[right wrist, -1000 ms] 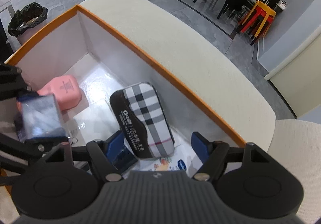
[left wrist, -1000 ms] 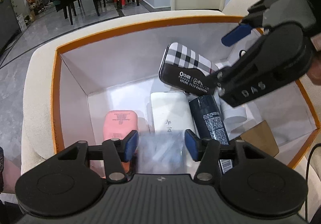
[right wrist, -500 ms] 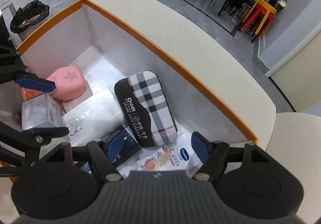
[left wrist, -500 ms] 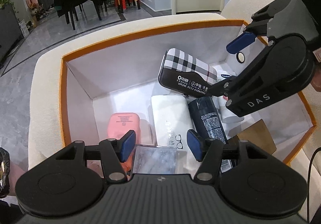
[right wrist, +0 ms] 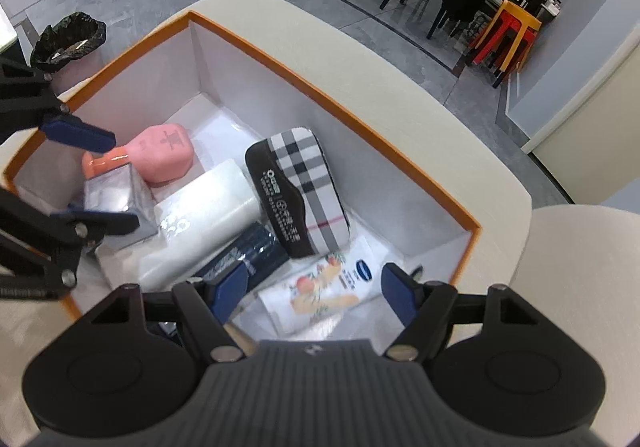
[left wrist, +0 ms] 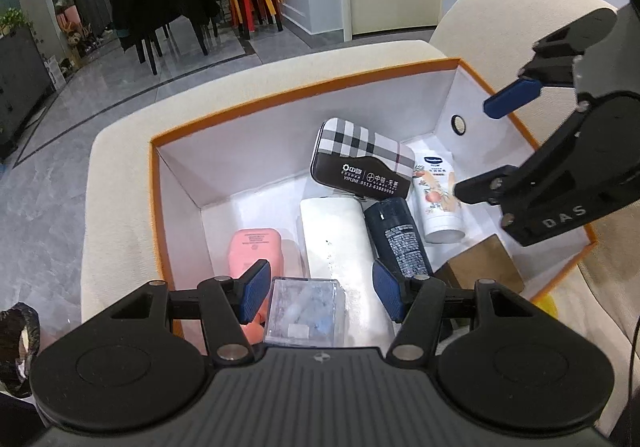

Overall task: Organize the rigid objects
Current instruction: 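Withdraw both tools from the shoebox toward the pink cup and tape measure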

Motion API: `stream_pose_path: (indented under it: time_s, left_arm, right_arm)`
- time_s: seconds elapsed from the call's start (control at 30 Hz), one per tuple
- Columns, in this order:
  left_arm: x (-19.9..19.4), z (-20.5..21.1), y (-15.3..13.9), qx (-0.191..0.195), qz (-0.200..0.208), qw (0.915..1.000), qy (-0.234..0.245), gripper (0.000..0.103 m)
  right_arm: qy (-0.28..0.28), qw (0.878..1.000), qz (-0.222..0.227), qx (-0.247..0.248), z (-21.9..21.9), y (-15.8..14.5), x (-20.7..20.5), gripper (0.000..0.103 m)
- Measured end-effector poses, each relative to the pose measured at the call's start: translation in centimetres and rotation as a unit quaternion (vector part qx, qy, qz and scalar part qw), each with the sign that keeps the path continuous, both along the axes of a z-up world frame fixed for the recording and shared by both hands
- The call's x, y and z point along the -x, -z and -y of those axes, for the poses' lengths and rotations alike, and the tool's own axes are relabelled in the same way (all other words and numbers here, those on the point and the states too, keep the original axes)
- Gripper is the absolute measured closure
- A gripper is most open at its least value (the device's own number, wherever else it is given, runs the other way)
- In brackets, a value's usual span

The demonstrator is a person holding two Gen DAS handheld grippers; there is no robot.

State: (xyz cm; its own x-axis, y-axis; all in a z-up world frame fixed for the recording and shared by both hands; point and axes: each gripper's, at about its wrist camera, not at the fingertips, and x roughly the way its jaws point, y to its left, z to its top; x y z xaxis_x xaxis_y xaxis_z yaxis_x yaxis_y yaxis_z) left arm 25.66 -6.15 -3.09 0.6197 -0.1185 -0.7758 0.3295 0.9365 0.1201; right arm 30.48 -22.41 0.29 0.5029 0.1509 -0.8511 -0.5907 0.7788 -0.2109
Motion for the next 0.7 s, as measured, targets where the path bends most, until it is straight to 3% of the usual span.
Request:
stream_pose_path:
  time_s: [0.43,0.7]
  left_arm:
    - [3.8,0.4,-3.7,-0.005,0.030,0.9995,0.004,0.034]
    - [6.5,0.1,-6.2,-0.006,0.052,0.9986,0.007,0.034]
  right_arm:
    - [0.016,1.000,0.018,-0.017,3.6,-3.3,6.0,0.030]
    - [0.034,0.998,0.026,-0.054,5.4,-5.6,10.0,0.030]
